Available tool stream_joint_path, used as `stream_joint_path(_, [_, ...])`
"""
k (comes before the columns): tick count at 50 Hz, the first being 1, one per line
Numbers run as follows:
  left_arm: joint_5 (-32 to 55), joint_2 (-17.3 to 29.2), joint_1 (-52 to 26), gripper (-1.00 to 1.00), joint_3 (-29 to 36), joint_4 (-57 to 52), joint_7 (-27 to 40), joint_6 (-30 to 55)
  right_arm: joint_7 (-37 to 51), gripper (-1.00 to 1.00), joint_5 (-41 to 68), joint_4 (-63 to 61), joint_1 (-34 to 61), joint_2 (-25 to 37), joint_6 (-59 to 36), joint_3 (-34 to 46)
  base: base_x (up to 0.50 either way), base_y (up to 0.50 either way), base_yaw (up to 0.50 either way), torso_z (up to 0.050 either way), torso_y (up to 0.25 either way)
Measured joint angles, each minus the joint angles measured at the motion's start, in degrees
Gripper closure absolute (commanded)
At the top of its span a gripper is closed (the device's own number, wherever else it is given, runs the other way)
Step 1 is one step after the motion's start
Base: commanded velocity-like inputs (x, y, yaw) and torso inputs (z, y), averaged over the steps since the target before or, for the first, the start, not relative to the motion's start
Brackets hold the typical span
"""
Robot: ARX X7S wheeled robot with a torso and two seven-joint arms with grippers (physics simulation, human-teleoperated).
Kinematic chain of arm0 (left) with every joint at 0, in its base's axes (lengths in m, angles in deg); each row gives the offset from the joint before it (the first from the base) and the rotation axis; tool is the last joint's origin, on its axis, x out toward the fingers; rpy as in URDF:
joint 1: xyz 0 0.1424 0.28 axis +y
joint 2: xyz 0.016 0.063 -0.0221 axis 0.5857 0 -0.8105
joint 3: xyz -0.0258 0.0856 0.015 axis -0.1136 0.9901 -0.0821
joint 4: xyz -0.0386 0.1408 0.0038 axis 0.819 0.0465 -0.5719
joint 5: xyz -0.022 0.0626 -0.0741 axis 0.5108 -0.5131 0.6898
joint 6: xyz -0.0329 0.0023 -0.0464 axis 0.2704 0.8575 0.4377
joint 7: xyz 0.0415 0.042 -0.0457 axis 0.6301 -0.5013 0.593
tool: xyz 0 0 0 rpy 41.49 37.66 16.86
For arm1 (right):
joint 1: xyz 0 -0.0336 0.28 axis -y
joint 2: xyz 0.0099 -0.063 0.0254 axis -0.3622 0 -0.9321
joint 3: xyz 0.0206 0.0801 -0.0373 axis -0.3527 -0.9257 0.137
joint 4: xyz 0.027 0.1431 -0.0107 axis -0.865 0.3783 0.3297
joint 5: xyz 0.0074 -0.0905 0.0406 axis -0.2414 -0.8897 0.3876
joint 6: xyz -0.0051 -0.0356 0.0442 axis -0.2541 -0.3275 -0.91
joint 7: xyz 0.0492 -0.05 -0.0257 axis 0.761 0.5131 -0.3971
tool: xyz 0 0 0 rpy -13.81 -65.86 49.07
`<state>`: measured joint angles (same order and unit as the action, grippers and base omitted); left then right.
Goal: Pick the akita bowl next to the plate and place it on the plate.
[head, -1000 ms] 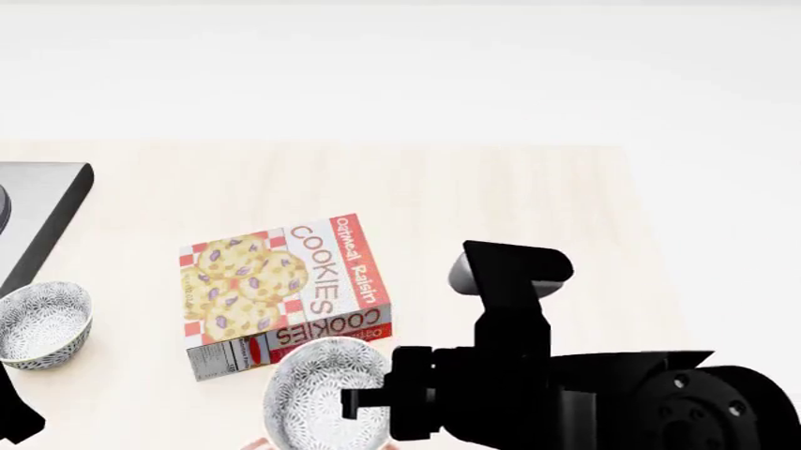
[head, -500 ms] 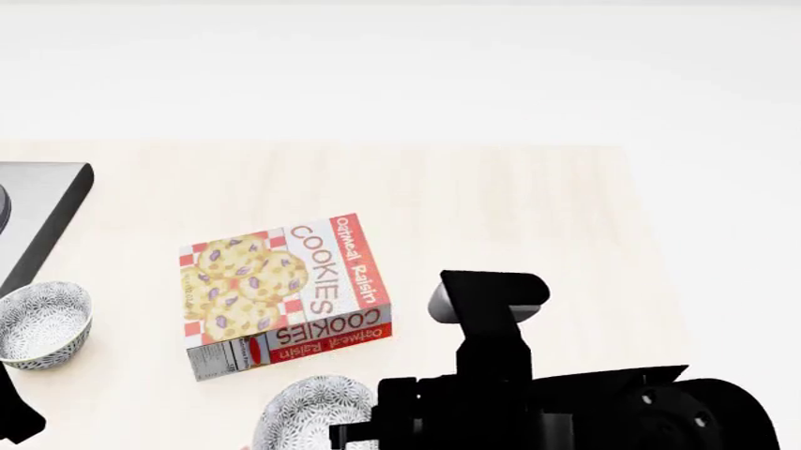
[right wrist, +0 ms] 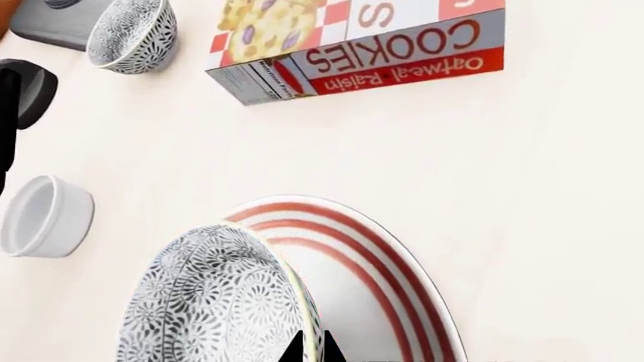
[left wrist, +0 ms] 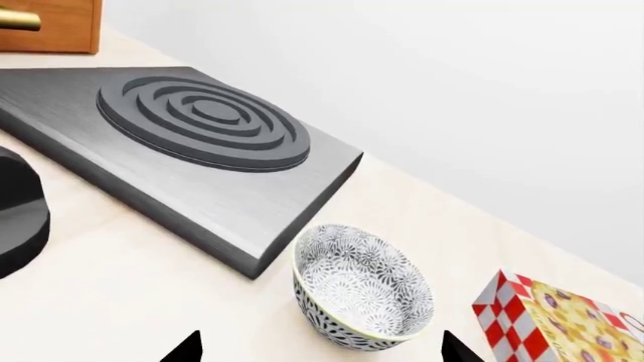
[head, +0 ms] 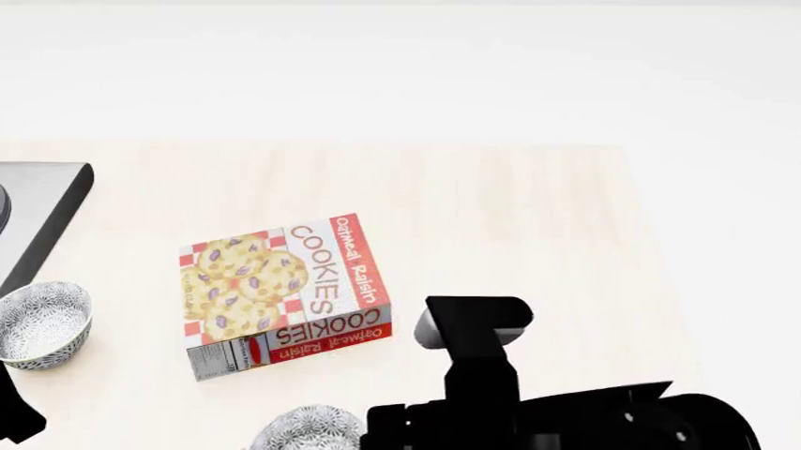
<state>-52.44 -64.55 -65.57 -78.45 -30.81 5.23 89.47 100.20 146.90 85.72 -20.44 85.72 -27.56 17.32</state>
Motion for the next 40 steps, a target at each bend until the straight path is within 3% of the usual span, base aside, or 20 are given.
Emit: stream_joint_path(40, [0.51, 0.37, 0.19, -1.00, 0.36, -0.31, 0.43, -0.09, -3.52, 1.00, -1.75, 2.48, -1.18, 0.10, 3.42, 5.43, 0.00, 0.00, 0.00, 0.000, 0.000])
